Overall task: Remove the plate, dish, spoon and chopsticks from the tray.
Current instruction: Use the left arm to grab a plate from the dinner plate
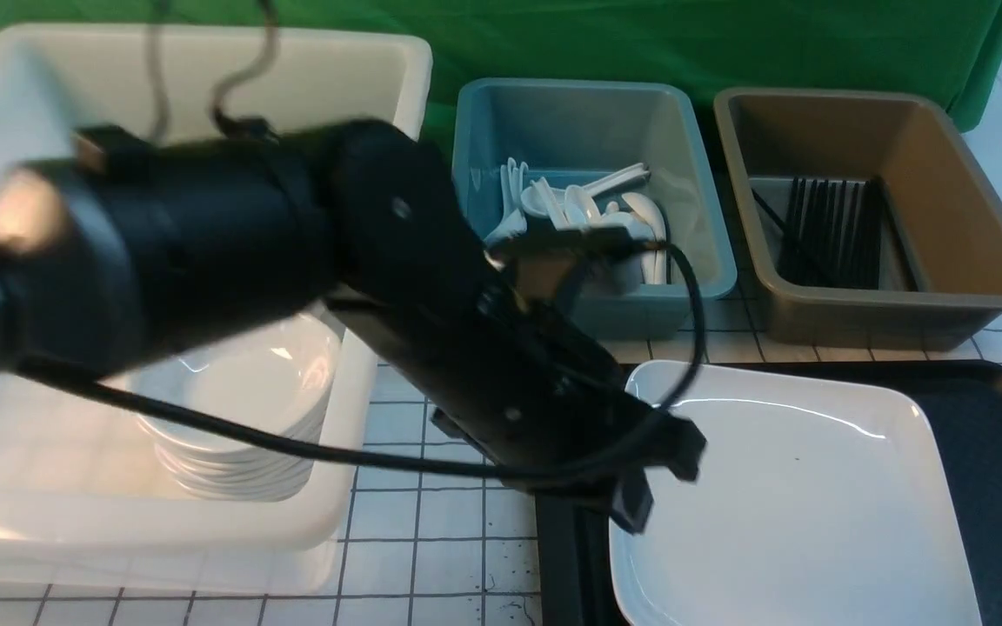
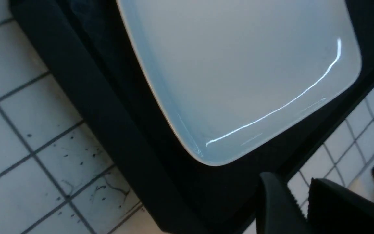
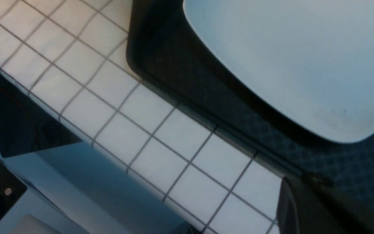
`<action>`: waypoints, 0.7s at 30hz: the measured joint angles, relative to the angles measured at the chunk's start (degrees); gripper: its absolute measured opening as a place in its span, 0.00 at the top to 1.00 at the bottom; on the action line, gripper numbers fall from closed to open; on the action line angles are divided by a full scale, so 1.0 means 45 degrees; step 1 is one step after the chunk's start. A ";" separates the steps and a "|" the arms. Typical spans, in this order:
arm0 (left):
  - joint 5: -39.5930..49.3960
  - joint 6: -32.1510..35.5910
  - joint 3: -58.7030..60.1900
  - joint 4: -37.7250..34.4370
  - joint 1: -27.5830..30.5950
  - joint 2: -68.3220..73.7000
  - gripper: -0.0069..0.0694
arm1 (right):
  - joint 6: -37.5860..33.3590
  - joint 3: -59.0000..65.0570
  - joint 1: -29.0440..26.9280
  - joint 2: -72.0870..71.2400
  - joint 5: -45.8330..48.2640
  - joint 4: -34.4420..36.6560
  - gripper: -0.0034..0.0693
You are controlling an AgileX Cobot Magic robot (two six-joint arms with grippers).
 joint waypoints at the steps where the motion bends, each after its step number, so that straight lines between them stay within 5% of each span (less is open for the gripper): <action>1: -0.0386 -0.0130 0.0000 0.0124 -0.0236 0.0424 0.61 | 0.0228 0.0358 0.0000 -0.0243 0.0000 0.0000 0.91; 6: -0.1379 -0.0198 0.0000 0.0342 -0.0405 0.2060 0.36 | 0.0532 0.0980 0.0000 -0.0539 -0.0191 -0.0010 0.91; 10: -0.1973 -0.0198 0.0000 0.0438 -0.0405 0.2814 0.26 | 0.0725 0.1034 0.0000 -0.0539 -0.0288 -0.0166 0.91; 21: -0.3894 0.0105 -0.0160 -0.0430 -0.0462 0.3910 0.22 | 0.0865 0.1046 0.0000 -0.0539 -0.0323 -0.0221 0.91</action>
